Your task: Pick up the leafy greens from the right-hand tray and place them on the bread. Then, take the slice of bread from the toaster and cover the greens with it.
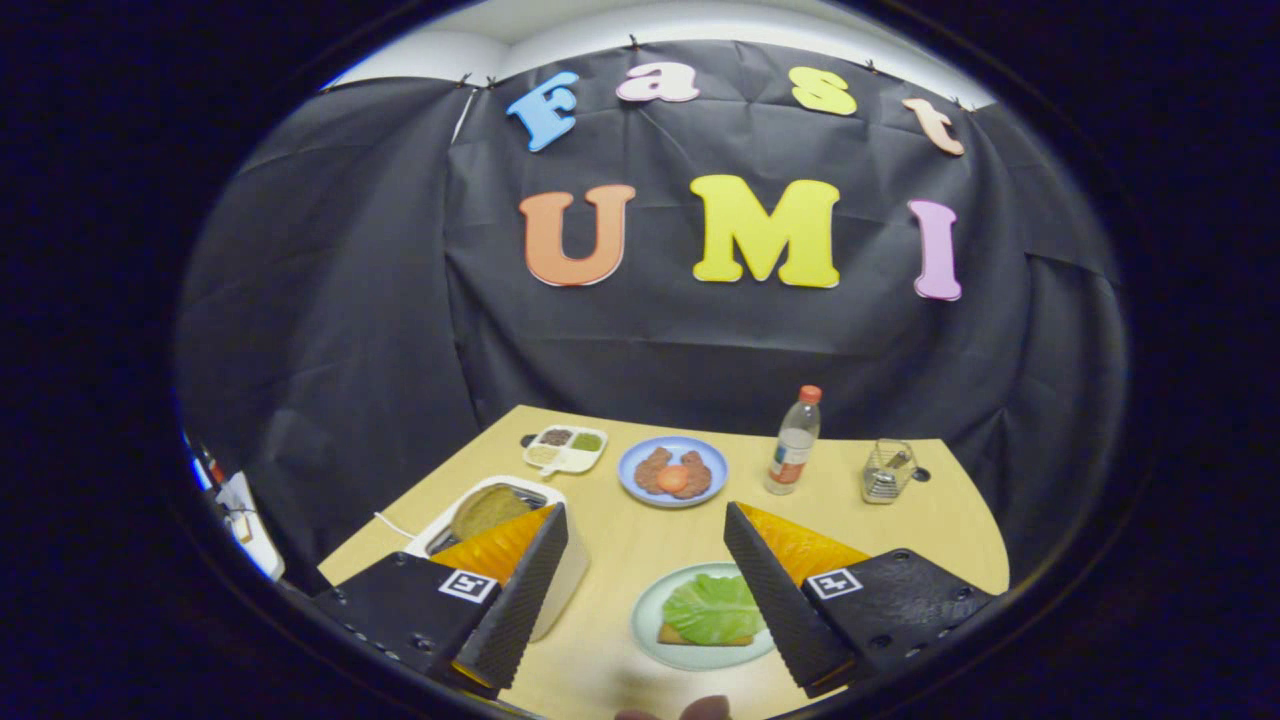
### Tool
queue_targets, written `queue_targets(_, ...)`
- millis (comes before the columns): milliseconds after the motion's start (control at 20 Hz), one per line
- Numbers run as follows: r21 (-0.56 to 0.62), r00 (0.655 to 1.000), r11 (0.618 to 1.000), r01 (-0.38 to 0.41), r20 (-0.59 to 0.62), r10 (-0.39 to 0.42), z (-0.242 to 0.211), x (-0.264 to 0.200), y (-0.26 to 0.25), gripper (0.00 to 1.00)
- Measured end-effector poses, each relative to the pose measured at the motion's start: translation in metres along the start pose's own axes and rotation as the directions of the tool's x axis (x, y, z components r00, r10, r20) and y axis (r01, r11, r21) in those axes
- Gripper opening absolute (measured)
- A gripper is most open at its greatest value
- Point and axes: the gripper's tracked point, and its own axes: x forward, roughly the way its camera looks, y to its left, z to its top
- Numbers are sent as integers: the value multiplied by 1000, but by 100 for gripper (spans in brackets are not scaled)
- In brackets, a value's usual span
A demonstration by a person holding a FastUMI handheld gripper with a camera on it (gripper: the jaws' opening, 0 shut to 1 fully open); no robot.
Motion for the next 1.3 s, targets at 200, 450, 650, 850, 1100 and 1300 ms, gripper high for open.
queue_targets(200, 27, 999, 999, -40, -22, 41, -9, 13, 66, 96)
queue_targets(450, 46, 995, 999, -17, -97, 22, -37, 52, 118, 96)
queue_targets(650, 54, 989, 997, 47, -142, -39, -55, 86, 130, 96)
queue_targets(850, 56, 980, 993, 101, -180, -90, -68, 111, 129, 81)
queue_targets(1100, 26, 967, 992, 126, -224, -117, -78, 120, 127, 46)
queue_targets(1300, 61, 964, 990, 129, -244, -110, -69, 115, 119, 11)
